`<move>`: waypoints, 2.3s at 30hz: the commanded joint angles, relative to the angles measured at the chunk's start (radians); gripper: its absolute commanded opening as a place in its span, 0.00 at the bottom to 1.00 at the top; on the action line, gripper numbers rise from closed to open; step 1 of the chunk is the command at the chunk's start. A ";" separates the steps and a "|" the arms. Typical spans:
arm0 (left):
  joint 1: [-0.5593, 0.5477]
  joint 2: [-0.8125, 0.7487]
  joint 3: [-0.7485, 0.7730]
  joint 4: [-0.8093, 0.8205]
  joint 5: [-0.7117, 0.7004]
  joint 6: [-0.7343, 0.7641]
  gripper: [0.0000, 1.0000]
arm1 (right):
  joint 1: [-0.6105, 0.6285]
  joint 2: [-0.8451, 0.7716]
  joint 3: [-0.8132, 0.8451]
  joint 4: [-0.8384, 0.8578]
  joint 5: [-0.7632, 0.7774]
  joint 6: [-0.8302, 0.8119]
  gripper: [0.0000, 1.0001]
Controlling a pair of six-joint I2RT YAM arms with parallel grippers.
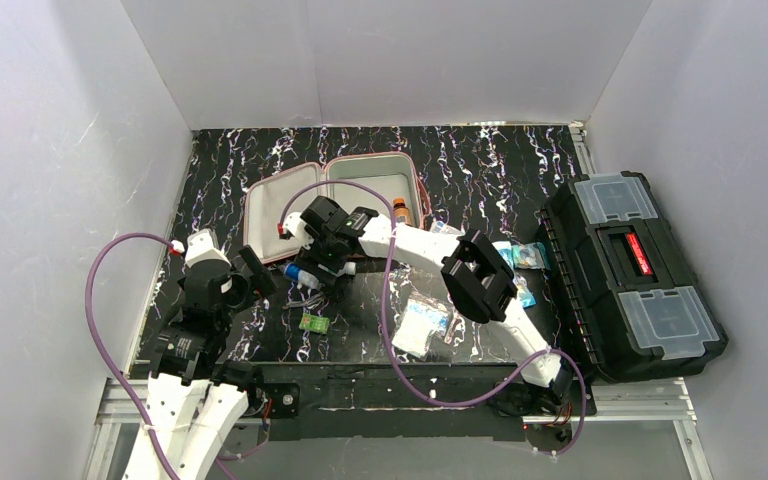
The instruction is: Organize the medicine kit
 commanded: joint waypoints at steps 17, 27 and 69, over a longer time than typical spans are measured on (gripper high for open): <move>-0.004 0.002 0.002 0.001 0.004 0.007 1.00 | -0.015 -0.119 -0.137 0.088 0.094 -0.008 0.08; -0.004 0.004 0.003 0.001 0.010 0.007 0.99 | -0.008 -0.269 -0.230 0.065 0.082 0.054 0.06; -0.004 -0.003 0.000 0.007 0.019 0.011 0.99 | -0.228 -0.084 0.224 0.062 0.442 0.518 0.12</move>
